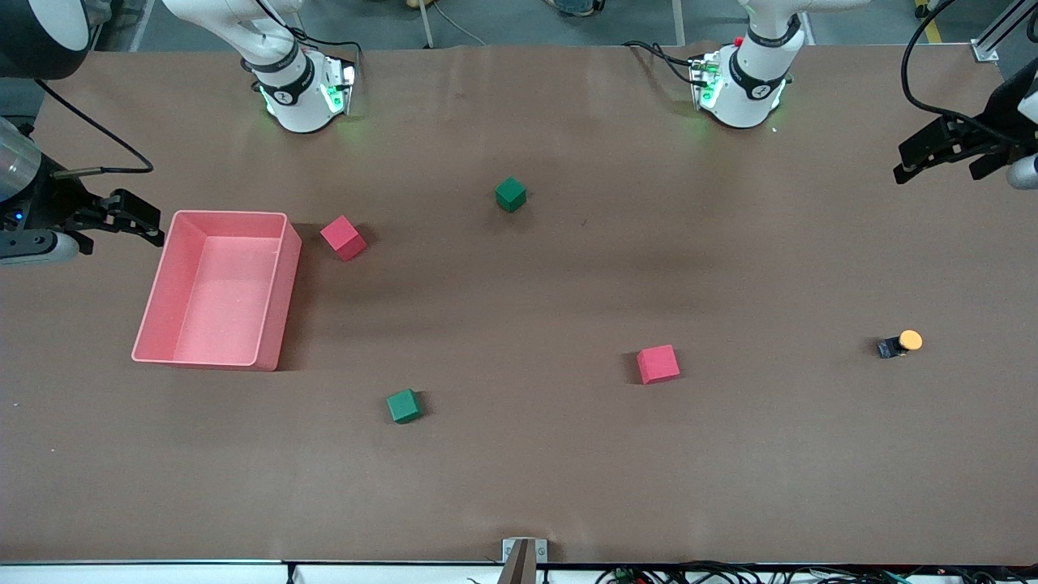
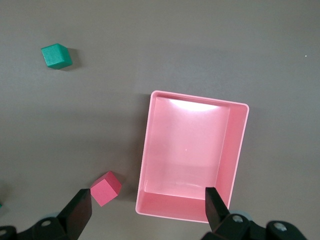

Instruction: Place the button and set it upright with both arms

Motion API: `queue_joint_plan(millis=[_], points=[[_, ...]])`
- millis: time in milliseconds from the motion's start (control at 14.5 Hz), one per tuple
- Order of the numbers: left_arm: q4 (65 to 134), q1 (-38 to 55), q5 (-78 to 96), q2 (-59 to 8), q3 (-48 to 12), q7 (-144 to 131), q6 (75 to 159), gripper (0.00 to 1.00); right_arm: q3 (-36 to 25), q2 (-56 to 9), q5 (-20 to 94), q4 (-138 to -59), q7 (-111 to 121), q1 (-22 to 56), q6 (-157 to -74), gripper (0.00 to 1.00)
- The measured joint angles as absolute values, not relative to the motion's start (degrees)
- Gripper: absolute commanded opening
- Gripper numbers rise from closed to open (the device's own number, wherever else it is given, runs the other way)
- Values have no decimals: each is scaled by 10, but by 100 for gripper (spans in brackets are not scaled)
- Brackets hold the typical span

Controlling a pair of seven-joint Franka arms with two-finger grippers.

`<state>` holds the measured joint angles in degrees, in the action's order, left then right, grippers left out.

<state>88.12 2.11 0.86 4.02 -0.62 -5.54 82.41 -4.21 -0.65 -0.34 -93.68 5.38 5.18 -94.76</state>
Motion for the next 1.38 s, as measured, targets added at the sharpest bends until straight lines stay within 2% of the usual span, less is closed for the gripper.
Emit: queue_joint_plan(millis=[1383], points=[[907,21,-4,87,-19,-23,824,100,-44,9,-3,-930,54,29,-925,100]])
